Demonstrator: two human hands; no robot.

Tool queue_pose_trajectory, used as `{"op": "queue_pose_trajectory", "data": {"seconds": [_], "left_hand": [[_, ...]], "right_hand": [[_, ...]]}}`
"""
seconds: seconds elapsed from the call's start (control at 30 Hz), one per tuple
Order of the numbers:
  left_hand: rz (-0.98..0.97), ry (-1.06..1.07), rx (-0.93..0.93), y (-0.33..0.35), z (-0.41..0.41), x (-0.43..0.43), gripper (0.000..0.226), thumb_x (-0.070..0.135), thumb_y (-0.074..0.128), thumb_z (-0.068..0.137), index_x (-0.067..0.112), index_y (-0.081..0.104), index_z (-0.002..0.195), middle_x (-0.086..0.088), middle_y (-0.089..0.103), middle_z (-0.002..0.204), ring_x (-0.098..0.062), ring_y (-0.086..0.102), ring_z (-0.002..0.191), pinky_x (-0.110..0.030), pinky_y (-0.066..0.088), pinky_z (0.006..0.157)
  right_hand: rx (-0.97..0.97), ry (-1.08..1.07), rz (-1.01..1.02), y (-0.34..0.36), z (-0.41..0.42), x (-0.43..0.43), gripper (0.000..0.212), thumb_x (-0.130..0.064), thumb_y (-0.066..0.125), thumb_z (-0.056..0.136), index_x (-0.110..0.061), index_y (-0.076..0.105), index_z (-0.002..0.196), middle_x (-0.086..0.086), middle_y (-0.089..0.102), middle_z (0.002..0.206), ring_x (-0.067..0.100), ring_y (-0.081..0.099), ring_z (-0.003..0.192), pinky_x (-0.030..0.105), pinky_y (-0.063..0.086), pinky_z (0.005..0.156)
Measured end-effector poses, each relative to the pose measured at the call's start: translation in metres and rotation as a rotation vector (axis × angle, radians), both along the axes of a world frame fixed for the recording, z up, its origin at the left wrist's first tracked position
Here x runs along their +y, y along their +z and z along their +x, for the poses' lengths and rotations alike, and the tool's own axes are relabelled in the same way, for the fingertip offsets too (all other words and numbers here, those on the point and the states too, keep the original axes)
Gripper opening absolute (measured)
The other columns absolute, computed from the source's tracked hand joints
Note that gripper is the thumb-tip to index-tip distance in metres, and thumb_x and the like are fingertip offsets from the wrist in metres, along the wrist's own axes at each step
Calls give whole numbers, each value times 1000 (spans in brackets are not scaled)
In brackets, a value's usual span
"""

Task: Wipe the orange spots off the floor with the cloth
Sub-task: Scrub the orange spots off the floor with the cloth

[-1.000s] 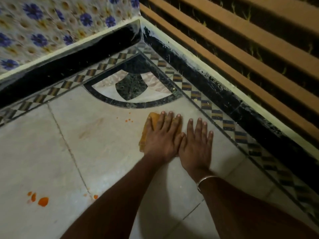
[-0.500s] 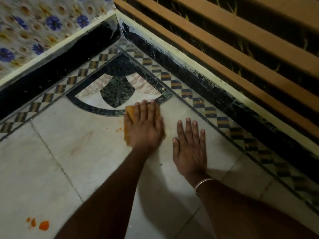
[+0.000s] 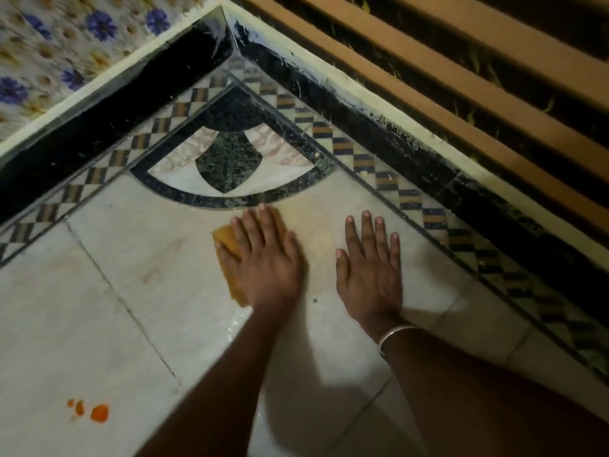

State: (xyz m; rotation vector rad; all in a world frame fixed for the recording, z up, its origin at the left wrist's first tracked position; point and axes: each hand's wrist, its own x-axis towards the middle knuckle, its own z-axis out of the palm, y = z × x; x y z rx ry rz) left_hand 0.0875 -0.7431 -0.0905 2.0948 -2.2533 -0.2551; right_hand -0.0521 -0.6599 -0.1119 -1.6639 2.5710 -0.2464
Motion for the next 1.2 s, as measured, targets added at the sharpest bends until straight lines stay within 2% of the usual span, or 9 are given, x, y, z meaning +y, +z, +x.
{"op": "queue_pose_trajectory", "data": {"seconds": [0.2,0.4,0.5,0.6,0.7,0.83,1.0,1.1,1.2], "left_hand": [[-1,-405,-14,-6,-33,-31,68,60,6,106,29,-3,166,-4,-2,174,-26,-9,160,-64,-3,124],[-18,0,-6,-2,6,-13,70,58,8,106,24,-2,166,-7,1,174,-28,-4,161,-63,2,125],[17,-152,0,-3,-21,24,71,58,10,106,23,-2,166,-9,-2,174,-30,-8,160,-65,-3,124],[17,-359,-11,-4,-28,-24,70,61,6,106,28,-6,166,-5,-6,174,-26,-11,160,-63,-6,124],[-19,-131,-17,-7,9,-59,70,61,5,106,27,-4,166,-4,-1,174,-25,-7,160,-63,-1,125],[19,132,-21,1,11,1,73,58,7,104,22,-3,166,-8,-2,174,-29,-7,161,-63,-1,124],[47,-302,-10,1,-17,-18,71,61,7,105,26,-3,166,-4,-4,174,-25,-10,160,-63,-4,124],[10,-73,-19,-2,33,-60,70,62,4,105,26,-4,166,-4,-2,174,-24,-6,160,-62,0,125],[11,212,-22,2,48,-17,72,57,9,105,21,-2,166,-8,2,174,-28,-3,161,-63,1,125]], "right_hand": [[8,3,18,2,0,-1,64,-47,21,106,-21,15,164,11,9,171,28,5,159,53,11,127],[1,-1,1,2,0,0,64,-45,25,106,-21,17,164,10,11,171,28,7,159,53,11,127],[6,-3,20,2,0,1,64,-46,22,106,-21,15,164,11,8,171,29,5,159,54,12,127],[17,-1,24,2,-1,-2,64,-47,22,106,-22,13,164,11,8,171,28,5,159,53,12,127],[7,7,9,2,-1,0,64,-47,24,106,-21,16,164,10,11,171,28,7,159,53,11,127],[11,2,21,2,0,-1,65,-47,23,105,-21,14,164,11,9,171,29,6,159,54,12,127],[26,5,27,3,-1,-1,66,-47,23,104,-20,15,164,11,10,171,30,7,159,54,12,126],[31,8,24,0,-1,0,66,-48,21,105,-21,13,164,10,10,171,29,6,159,54,11,127],[27,4,12,1,0,-1,66,-48,22,105,-22,14,164,10,11,171,29,6,159,54,12,126]]}}
